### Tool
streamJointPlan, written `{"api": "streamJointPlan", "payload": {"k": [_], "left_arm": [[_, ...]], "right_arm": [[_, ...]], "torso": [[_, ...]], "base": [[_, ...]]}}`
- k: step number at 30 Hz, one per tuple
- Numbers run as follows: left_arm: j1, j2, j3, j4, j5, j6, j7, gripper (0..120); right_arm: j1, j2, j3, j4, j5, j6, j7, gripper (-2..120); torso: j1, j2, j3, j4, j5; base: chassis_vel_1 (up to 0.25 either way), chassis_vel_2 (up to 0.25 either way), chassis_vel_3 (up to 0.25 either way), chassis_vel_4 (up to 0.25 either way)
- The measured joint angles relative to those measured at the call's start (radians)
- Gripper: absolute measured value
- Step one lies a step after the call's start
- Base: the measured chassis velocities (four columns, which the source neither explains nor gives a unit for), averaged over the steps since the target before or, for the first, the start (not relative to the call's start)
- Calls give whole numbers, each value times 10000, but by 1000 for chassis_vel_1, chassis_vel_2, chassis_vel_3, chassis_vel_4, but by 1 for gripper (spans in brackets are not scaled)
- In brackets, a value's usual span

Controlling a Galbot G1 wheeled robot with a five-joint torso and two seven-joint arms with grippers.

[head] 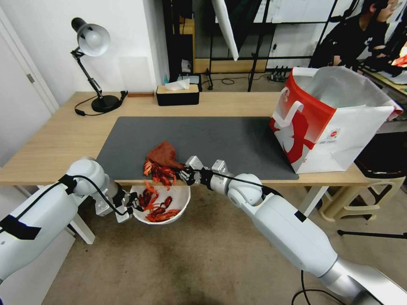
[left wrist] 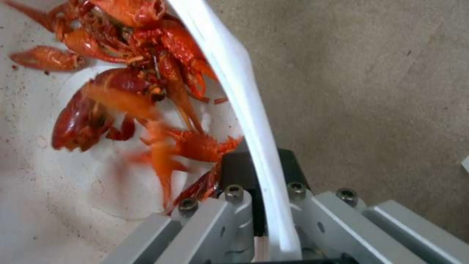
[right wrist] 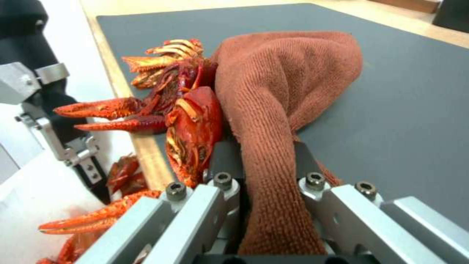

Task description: Sweep shrimp from table into container with towel, then put container into takeout bag.

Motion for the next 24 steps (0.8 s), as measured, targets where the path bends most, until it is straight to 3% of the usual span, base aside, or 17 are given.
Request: {"api": "streamJointPlan", "payload": {"k": [24], "left_arm": [[-128,45,-13,45,-25,0,-49,0]], "right_arm": [[-522,-386,-16,767,-36,101,-333,7]], "torso": [[0,0,1,1,1]], "base": [[0,0,0,0]]}}
